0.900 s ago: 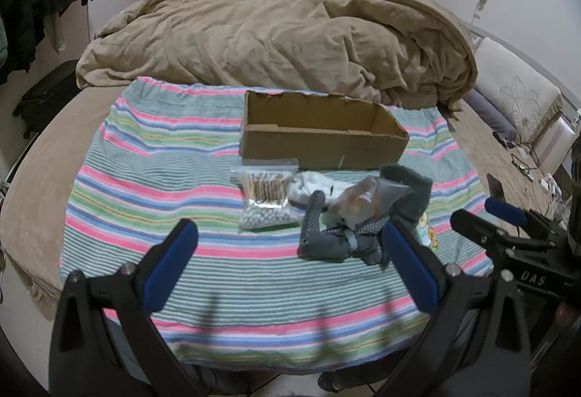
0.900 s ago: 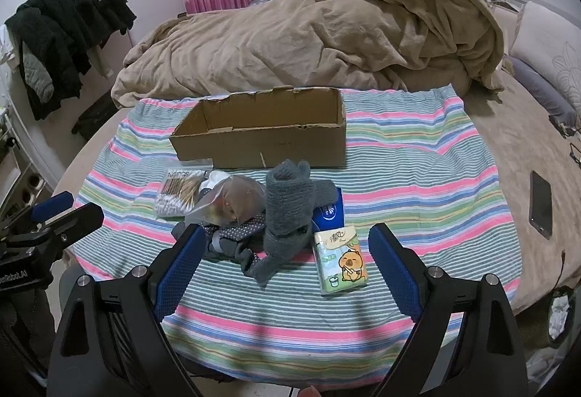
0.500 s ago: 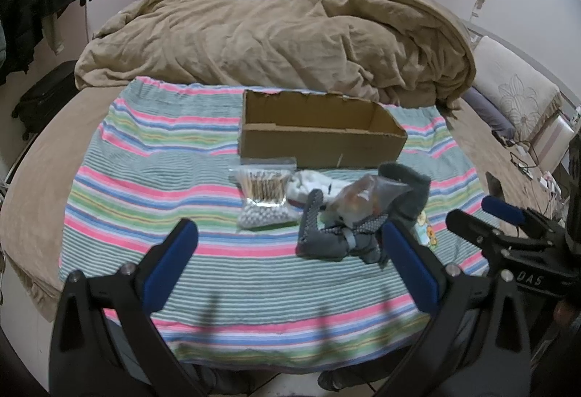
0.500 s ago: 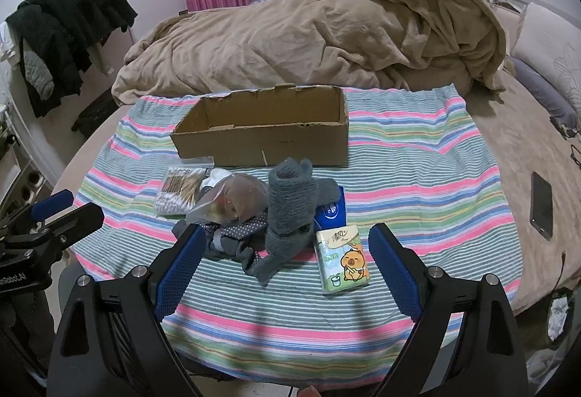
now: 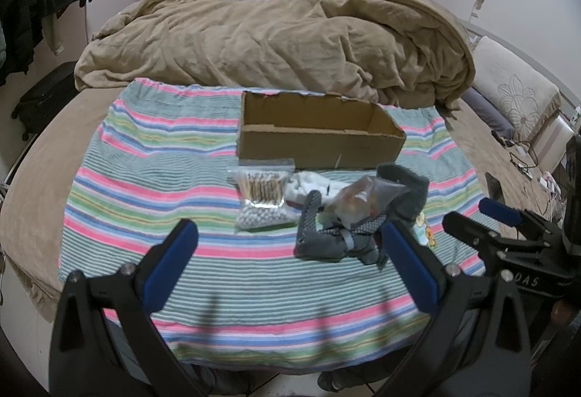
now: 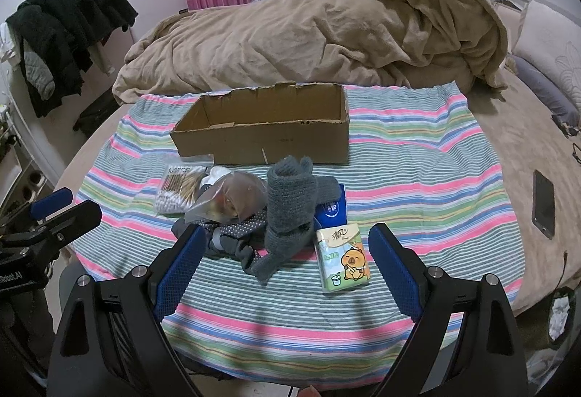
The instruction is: Organize objects
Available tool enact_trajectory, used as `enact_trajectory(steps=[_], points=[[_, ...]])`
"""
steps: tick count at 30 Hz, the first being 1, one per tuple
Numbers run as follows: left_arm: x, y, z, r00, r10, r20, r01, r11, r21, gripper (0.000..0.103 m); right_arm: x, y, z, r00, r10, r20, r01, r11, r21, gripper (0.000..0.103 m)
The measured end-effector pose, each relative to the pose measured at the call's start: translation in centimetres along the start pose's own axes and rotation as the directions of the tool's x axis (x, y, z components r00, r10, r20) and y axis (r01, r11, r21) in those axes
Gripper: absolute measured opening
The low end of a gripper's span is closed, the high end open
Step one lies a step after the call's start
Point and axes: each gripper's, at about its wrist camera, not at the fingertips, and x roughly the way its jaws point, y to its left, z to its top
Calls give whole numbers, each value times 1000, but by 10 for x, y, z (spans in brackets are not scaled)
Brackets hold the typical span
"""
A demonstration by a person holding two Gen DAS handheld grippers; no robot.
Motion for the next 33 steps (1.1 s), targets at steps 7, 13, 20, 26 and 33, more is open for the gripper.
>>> enact_trajectory(steps=[7,13,20,26,33], points=[[-2,0,1,1000,-6,18,6,1000,-9,102,3,0,-1,1000,2,-3,-2,1000,1,93],[-5,1,3,1000,-3,30,4,1000,-12,102,2,1,-1,1000,3,-2,-3,1000,0,93],[-8,4,5,999,-2,41,3,1000,-20,102,4,1,2,1000,14,-5,-14,1000,-3,93],[-5,5,4,999,-3,34,4,1000,-25,102,4,0,3,1000,15,-8,-15,1000,-2,93],[9,5,5,1000,-6,13,7,1000,-29,102,11,-7,5,1000,11,-23,-11,1000,-1,93]])
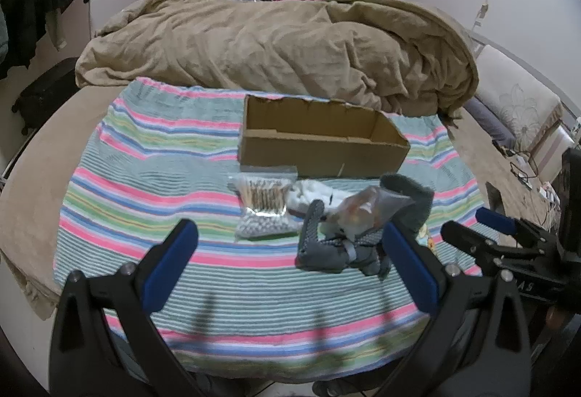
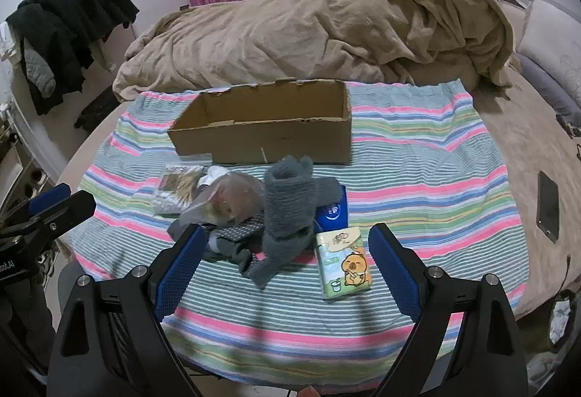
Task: Organize objects
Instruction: 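Grasp the clear cotton swab bag with the left tool while the right tool grasps the capybara tissue pack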
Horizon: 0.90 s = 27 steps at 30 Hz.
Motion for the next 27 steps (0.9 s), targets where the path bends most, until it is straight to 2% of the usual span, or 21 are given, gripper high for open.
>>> enact_trajectory(steps=[14,19,24,27], points=[[65,19,-11,995,10,-96,-13,999,-32,101,47,-47,-17,992,-71,-101,75,996,37,93],[95,25,-14,992,21,-128,-23,1000,-16,96,68,-64,-26,988,-57,-141,63,997,40,93],[120,35,-9,990,25,-141,-30,999,-34,92,86,-63,-34,984,-39,-172,40,999,5,93],[132,38,-4,990,35,-139,-38,999,-24,85,94,-62,-37,981,-26,-191,26,1000,-3,82]])
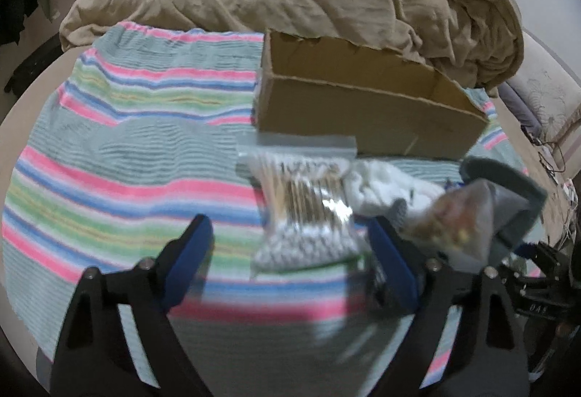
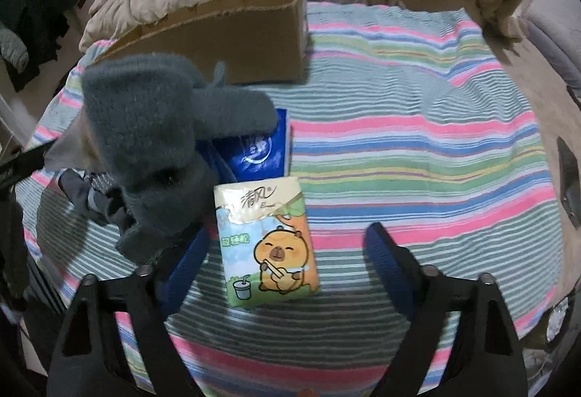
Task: Organize objects
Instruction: 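Grasp the clear cotton swab bag with the left tool while the right tool grasps the capybara tissue pack, then carry both held items over the cardboard box and open both tools inside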
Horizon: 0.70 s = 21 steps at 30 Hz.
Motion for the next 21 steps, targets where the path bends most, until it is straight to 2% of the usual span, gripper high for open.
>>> enact_trajectory(steps=[2,3,5,7,10,15,21], points=[[13,2,2,1000,-1,-26,1,1000,-2,79,4,0,-1,1000,3,-10,-3,1000,1,70],[18,4,2,999,-9,-41,9,1000,-7,72,5,0,-1,1000,12,-10,-12,1000,3,67],[22,4,2,999,-13,-43,12,1000,-7,63,2,0,-1,999,36,-6,-36,999,3,49],[20,2,2,999,-20,-38,20,1000,6,53,-1,2,-2,999,35,-4,-35,999,-6,49],[15,0,1,999,-22,-32,22,1000,9,48,-9,2,-3,999,37,11,-37,999,-15,48],[-2,0,-1,999,-31,-14,31,999,6,45,-27,8,0,998,29,54,-28,999,-17,48],[-39,-2,0,997,-66,33,65,998,12,45,-55,19,13,992,33,119,-29,999,-33,48]])
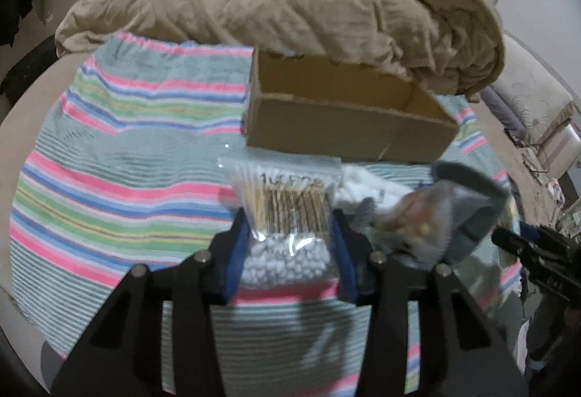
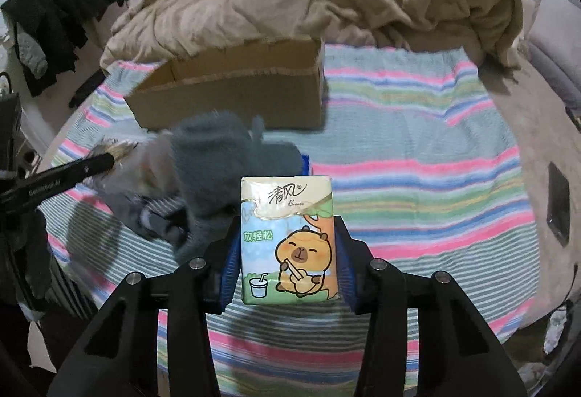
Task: Organize objects
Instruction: 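Carry both held items over the cardboard box and open both tools inside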
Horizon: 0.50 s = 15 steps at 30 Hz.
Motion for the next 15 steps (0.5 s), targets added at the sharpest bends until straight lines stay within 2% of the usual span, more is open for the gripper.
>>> enact_trajectory(steps=[8,15], points=[[-37,-12,21,996,-59,67,58,998,8,43,-30,20,30,994,37,105,-33,999,-34,48],[-56,-29,60,988,-93,124,87,995,52,43,-42,32,61,986,44,160,-33,997,-75,48]])
